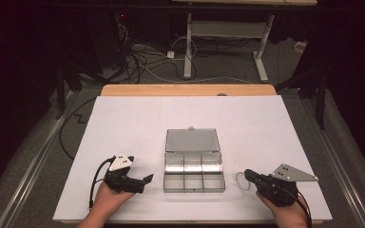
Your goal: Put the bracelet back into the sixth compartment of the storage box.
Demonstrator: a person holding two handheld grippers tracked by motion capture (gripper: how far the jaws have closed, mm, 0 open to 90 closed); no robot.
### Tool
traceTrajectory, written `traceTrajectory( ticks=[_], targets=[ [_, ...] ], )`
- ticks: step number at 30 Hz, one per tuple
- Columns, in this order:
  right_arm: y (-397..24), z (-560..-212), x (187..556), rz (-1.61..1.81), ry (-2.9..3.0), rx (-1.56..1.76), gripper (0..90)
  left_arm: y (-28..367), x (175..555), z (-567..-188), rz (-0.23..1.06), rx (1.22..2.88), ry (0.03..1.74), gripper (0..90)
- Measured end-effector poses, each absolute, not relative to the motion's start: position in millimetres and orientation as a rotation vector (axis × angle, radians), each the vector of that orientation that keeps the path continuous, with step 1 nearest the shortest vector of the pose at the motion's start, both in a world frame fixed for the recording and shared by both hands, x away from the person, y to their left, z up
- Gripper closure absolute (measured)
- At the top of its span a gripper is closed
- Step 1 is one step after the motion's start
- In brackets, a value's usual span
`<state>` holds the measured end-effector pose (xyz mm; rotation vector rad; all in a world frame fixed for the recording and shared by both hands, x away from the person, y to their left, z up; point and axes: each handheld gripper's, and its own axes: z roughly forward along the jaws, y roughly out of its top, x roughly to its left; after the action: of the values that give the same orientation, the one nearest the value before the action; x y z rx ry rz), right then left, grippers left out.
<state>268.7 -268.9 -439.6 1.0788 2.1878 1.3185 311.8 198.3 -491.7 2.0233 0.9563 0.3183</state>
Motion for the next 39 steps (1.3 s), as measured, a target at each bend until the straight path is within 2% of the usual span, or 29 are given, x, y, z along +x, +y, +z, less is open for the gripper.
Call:
traceTrajectory(
  ticks=[39],
  targets=[
    [-242,-405,270,1.383,2.166,0.987,87.1,198,312,-492,0.319,2.021,0.957,0.0]
  ],
)
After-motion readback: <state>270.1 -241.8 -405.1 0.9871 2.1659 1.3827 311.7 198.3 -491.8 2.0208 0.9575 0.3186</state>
